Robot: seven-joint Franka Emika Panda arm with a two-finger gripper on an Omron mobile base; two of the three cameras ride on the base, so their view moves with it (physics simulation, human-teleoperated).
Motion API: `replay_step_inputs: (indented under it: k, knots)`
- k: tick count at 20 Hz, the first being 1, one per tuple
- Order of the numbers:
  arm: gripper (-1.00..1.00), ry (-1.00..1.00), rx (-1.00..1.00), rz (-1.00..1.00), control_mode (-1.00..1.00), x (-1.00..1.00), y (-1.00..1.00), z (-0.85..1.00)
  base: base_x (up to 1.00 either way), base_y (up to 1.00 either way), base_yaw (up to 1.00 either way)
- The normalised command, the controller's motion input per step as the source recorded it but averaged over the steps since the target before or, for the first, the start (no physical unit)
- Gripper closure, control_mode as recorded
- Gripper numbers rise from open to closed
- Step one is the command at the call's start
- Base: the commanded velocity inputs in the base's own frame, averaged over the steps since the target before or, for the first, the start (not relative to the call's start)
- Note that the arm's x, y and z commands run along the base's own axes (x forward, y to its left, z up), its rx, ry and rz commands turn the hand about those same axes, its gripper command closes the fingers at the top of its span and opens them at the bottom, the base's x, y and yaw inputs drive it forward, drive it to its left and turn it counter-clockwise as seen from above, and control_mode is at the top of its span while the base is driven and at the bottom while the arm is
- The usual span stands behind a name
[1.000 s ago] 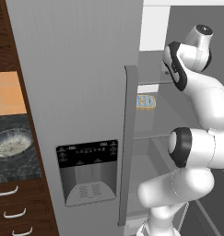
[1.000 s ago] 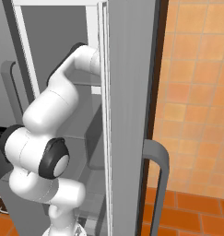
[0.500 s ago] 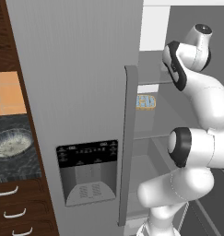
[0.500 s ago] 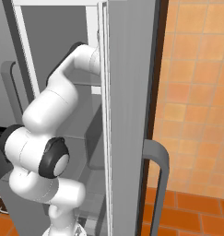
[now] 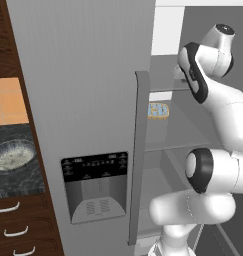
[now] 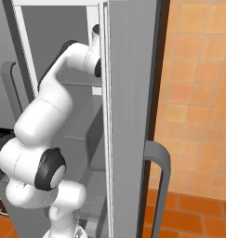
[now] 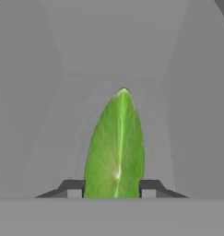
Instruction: Grab a lemon wedge from the fridge and one ice cube from the ice bowl, and put them in the glass of lemonade.
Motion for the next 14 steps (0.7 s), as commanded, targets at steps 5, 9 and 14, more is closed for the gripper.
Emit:
replay_step_inputs:
  k: [5, 9, 14]
  knots:
    - [1.0, 0.0, -0.02, 0.19, -1.0, -0.84, 0.62, 0.0, 0.0, 0.0, 0.0]
    - [1.0, 0.0, 0.0, 0.15, -1.0, -0.85, 0.4, 0.0, 0.0, 0.0, 0.0]
    - [1.0, 0.0, 0.0, 0.14, -1.0, -0.97, 0.41, 0.0, 0.0, 0.0, 0.0]
